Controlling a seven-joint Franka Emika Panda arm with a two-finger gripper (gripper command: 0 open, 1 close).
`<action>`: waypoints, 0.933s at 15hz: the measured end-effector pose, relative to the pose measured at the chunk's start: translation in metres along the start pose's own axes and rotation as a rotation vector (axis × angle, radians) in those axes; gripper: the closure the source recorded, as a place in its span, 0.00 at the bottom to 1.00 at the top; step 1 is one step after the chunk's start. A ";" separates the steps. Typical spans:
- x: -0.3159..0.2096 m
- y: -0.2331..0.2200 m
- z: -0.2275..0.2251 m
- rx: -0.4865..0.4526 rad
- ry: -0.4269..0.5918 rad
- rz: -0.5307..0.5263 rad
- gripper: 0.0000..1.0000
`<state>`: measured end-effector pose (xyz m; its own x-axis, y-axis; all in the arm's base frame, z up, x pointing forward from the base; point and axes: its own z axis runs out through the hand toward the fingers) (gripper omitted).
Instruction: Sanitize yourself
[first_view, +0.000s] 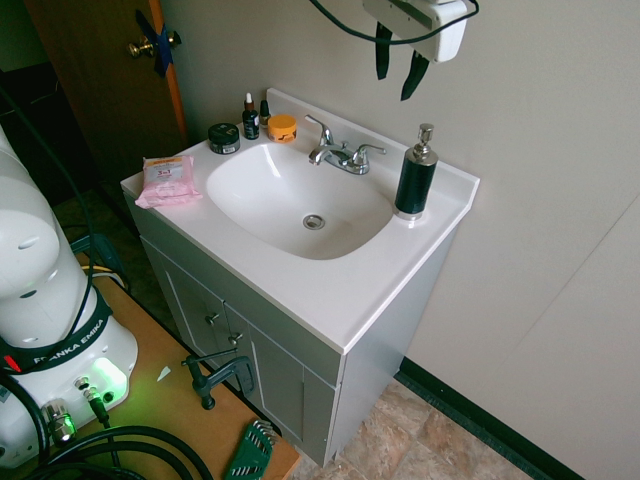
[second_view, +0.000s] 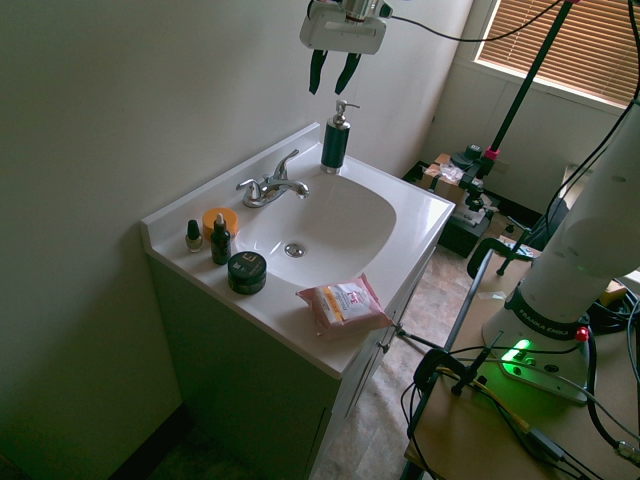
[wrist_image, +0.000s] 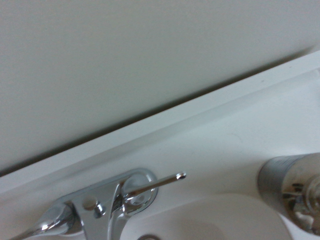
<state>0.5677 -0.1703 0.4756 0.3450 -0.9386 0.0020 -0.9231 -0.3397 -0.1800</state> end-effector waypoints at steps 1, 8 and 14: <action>0.010 0.002 0.000 0.000 0.002 0.013 1.00; 0.042 0.017 0.001 -0.012 0.000 0.045 1.00; 0.053 0.030 0.005 -0.024 -0.003 0.066 1.00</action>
<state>0.5593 -0.2294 0.4654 0.2840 -0.9588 -0.0116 -0.9476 -0.2788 -0.1562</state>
